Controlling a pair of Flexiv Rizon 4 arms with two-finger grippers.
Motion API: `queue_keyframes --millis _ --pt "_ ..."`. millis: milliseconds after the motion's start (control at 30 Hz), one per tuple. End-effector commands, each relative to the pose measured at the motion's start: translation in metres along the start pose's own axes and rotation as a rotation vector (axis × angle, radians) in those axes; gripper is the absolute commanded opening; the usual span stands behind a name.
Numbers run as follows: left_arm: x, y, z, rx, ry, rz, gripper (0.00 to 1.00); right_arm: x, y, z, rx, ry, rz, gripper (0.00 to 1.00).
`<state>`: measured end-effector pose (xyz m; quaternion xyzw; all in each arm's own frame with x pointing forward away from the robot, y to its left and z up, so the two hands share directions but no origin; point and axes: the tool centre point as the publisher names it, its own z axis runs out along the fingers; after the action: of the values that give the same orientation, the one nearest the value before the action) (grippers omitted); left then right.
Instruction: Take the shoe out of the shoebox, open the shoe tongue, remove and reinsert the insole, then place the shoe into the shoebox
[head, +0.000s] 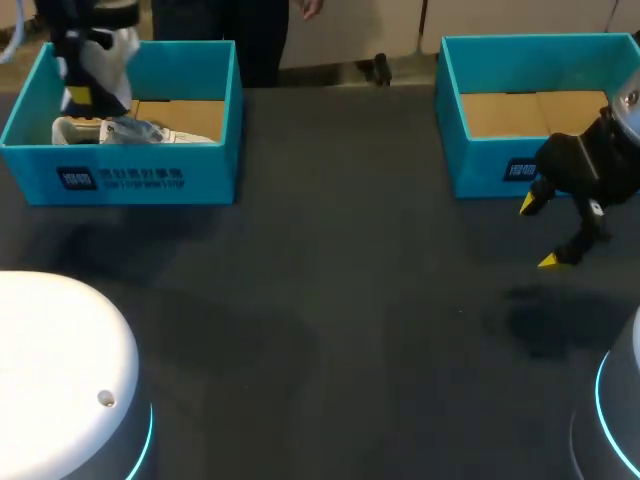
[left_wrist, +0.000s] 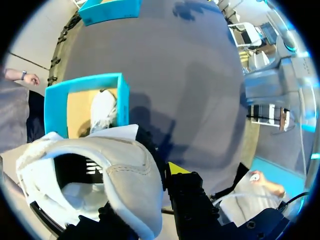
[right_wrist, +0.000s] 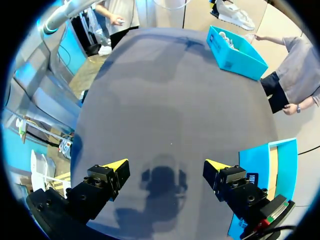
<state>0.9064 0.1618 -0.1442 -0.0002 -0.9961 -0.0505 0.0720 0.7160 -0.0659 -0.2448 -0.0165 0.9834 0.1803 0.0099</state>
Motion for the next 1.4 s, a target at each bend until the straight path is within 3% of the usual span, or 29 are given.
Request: queue_keyframes --millis 33,267,633,700,1400 --pt "-0.005 0.026 -0.002 0.028 -0.004 0.012 0.00 0.000 0.000 0.001 0.002 -0.001 0.001 1.00" --pt "-0.037 0.056 0.001 0.022 0.027 0.056 0.00 0.000 0.000 0.001 0.002 -0.001 0.001 1.00" --pt "-0.081 0.085 0.007 0.001 0.019 0.046 0.00 0.000 0.000 0.001 0.002 -0.001 0.001 1.00" --pt "-0.092 0.087 0.010 -0.038 0.000 0.008 0.00 0.000 0.000 0.001 0.002 -0.001 0.001 1.00" --pt "-0.187 0.105 0.013 0.012 -0.050 0.036 0.00 0.000 0.000 0.001 0.002 -0.001 0.001 1.00"
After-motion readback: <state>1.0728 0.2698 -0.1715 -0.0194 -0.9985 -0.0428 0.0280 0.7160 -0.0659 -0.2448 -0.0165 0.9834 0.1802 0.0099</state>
